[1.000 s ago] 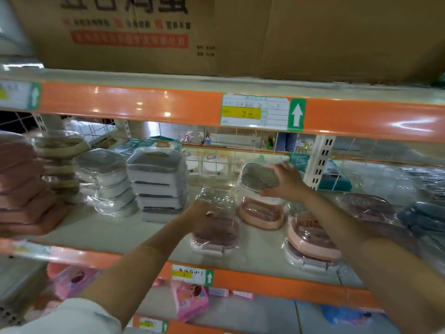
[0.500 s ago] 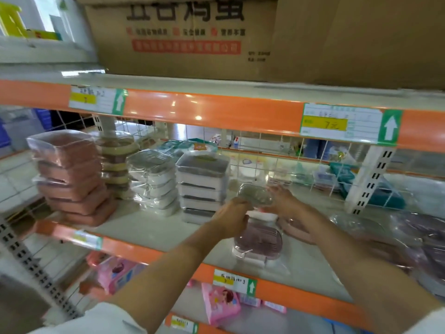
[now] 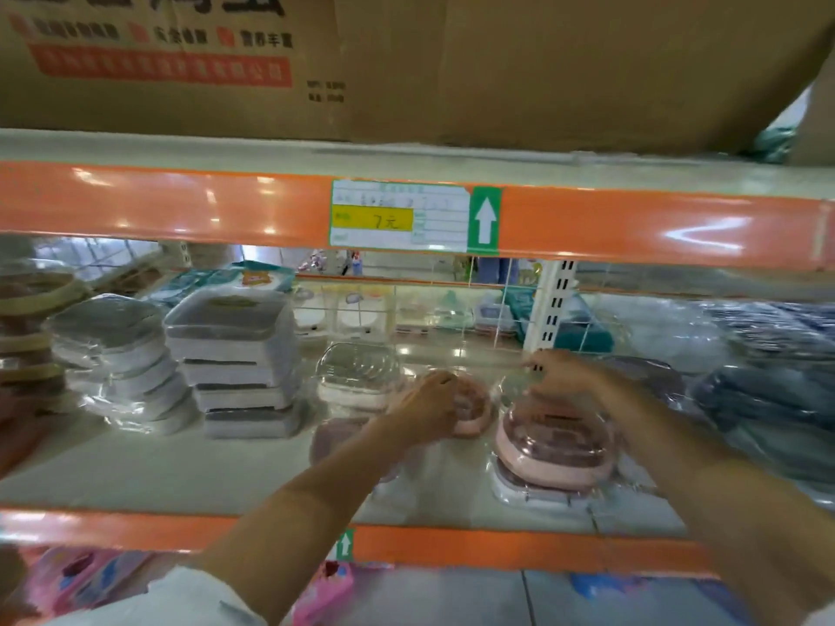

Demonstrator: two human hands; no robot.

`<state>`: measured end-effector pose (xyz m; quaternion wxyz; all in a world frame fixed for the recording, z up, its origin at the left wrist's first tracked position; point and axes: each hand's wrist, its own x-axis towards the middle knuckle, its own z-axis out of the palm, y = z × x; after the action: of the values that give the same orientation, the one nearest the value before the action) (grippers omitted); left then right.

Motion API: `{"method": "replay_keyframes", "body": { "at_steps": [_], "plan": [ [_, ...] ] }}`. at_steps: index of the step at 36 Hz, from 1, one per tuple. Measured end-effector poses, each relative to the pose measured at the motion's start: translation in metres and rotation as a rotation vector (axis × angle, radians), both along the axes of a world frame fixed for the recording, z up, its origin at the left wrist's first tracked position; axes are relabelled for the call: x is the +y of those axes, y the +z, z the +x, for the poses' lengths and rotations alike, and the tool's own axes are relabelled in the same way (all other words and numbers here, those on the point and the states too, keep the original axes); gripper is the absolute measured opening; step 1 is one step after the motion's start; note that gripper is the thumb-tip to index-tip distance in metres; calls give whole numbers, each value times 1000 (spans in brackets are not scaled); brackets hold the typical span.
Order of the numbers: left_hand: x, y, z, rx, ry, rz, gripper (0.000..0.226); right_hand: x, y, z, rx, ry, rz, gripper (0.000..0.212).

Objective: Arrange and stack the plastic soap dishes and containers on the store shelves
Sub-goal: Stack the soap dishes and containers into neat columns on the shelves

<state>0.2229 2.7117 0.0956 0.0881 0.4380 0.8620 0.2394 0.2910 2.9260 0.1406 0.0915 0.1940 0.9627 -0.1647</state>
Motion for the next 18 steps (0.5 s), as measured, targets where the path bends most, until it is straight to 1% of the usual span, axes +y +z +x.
{"method": "replay_keyframes", "body": {
  "at_steps": [3, 5, 8, 11, 12, 13, 14, 15, 16, 17, 18],
  "plan": [
    [9, 2, 2, 41, -5, -58, 38, 14, 1, -2, -35, 36, 52, 48],
    [13, 0, -1, 64, -7, -16, 33, 20, -3, -5, -61, 50, 64, 47],
    [14, -2, -6, 70, -39, -7, 32, 30, -14, -13, -79, 65, 87, 34],
    [13, 3, -6, 16, -78, -5, 30, 32, -18, -17, -124, 99, 109, 34],
    [12, 6, -5, -4, -83, 22, 30, 34, -18, -18, -144, 112, 111, 35],
    [13, 6, -6, 16, -79, 32, 32, 36, -17, -20, -168, 118, 106, 34],
    [13, 5, -8, 94, -99, 43, 33, 37, -17, -20, -184, 128, 98, 32],
    [13, 1, -9, 105, -103, 59, 31, 37, -16, -21, -198, 129, 87, 30],
    [12, -1, -10, 156, -116, 56, 30, 38, -15, -21, -203, 135, 81, 29],
    [10, -3, -11, 123, -74, 60, 29, 39, -15, -21, -215, 133, 75, 29],
    [10, -7, -12, 137, -52, 57, 29, 39, -15, -22, -209, 133, 59, 29]
  ]
}}
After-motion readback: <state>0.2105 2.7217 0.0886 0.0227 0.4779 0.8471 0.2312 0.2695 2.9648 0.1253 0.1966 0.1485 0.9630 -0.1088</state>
